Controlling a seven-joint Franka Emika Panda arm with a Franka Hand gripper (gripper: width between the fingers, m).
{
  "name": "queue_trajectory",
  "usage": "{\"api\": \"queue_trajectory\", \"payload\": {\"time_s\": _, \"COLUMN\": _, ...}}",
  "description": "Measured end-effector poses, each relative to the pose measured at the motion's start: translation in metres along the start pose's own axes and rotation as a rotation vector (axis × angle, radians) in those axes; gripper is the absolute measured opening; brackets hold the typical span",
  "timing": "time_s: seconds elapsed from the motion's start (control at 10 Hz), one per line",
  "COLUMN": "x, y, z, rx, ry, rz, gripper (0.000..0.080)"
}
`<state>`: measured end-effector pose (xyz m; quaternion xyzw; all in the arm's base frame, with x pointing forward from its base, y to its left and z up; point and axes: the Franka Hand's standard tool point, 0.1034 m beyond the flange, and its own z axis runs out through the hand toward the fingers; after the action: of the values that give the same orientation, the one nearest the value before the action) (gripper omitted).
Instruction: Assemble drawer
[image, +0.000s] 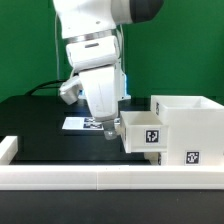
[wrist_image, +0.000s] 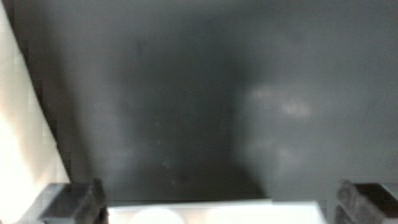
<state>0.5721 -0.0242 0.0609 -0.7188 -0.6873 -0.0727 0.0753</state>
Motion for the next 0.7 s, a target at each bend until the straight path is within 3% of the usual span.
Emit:
{"api": "queue_trajectory", "payload": {"time_s": 0.5, "x": 0.003, "y": 0.000, "z": 0.001, "rx": 0.003, "ry": 0.000, "rz": 0.012, "gripper": 0.0648}}
{"api": "queue_trajectory", "payload": {"time_s": 0.7, "x": 0.016, "y": 0.004, "z": 0.004, "rx": 0.014, "ry": 0.005, "rz": 0.001, "gripper": 0.0648}}
